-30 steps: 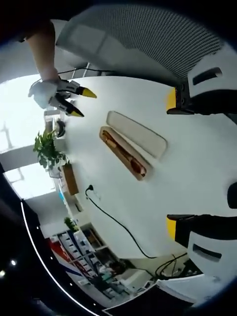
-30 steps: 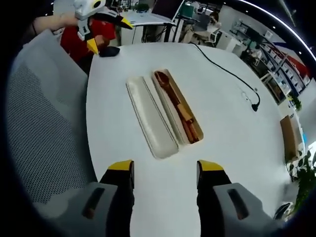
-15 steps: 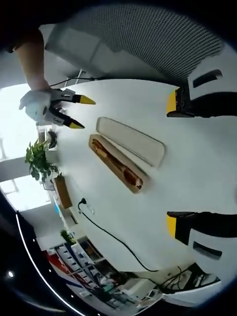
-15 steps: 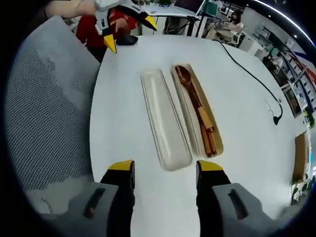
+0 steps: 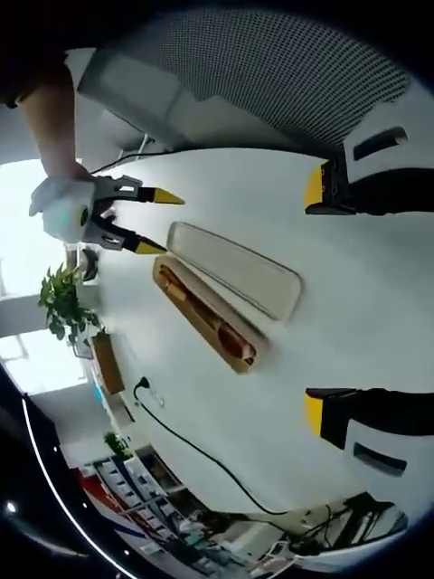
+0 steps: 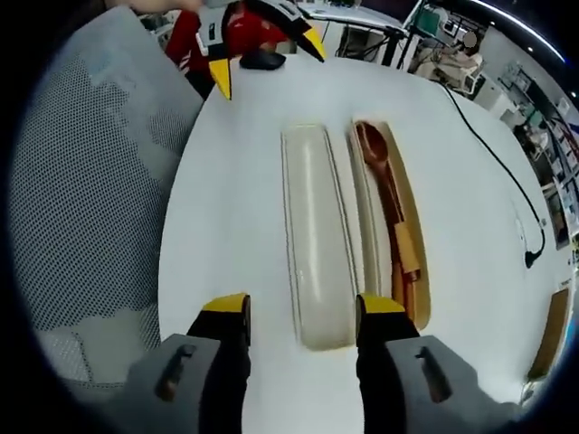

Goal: Arrange the utensils inside the cutlery case until each visible utensil rests in its matching compartment.

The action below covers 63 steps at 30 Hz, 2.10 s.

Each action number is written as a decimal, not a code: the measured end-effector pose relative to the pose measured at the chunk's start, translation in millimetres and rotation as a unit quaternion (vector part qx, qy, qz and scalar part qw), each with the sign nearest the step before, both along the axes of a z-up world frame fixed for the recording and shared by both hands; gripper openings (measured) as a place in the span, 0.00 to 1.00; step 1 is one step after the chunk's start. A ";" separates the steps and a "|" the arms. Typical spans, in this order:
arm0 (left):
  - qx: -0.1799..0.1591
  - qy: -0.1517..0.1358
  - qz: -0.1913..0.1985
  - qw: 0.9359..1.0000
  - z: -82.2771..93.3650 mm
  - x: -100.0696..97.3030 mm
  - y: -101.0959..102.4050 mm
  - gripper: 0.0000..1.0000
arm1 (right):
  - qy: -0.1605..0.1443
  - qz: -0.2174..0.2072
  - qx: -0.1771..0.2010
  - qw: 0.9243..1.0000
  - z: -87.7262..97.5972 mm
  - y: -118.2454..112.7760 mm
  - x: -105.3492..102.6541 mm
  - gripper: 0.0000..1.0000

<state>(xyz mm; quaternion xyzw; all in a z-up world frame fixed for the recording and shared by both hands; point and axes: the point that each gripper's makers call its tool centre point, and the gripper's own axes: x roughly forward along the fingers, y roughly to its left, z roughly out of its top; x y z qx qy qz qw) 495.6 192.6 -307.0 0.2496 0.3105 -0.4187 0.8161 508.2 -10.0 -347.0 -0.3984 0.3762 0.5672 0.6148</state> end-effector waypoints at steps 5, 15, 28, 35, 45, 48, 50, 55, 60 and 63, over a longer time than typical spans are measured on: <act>-0.002 0.002 0.004 1.000 -1.8 -1.7 0.7 0.81 | -0.001 0.014 -0.008 1.000 -3.0 3.7 1.8 0.46; 0.001 0.006 0.006 1.000 -4.8 -4.8 1.4 0.81 | 0.004 0.032 -0.014 0.999 -9.2 9.7 5.0 0.46; 0.008 0.012 0.001 1.000 -6.9 -11.6 2.9 0.81 | 0.011 0.067 -0.040 0.997 -20.1 16.0 7.3 0.45; 0.014 0.009 -0.002 1.000 -7.4 -11.8 4.3 0.81 | 0.038 0.061 -0.045 0.996 -22.3 15.7 8.2 0.42; 0.031 -0.006 -0.032 0.999 -10.0 -12.1 -4.0 0.81 | 0.030 0.060 -0.050 0.996 -18.2 17.7 6.2 0.35; 0.046 -0.022 -0.053 0.997 -10.5 -12.4 -6.9 0.81 | 0.041 0.066 -0.051 0.996 -16.9 16.5 1.7 0.35; 0.056 -0.033 -0.068 0.996 -10.6 -11.8 -8.9 0.81 | 0.061 0.059 -0.049 0.995 -15.2 16.0 -3.5 0.35; 0.095 -0.038 -0.131 0.986 -20.1 -16.3 -16.8 0.80 | 0.114 0.051 -0.040 0.991 -12.0 15.3 -18.5 0.34; 0.107 -0.034 -0.175 0.978 -28.6 -20.8 -29.4 0.77 | 0.175 0.044 -0.047 0.982 -8.7 13.8 -36.3 0.34; 0.131 -0.070 -0.227 0.963 -27.7 -18.1 -40.6 0.66 | 0.218 0.029 -0.039 0.975 -4.4 16.8 -48.4 0.34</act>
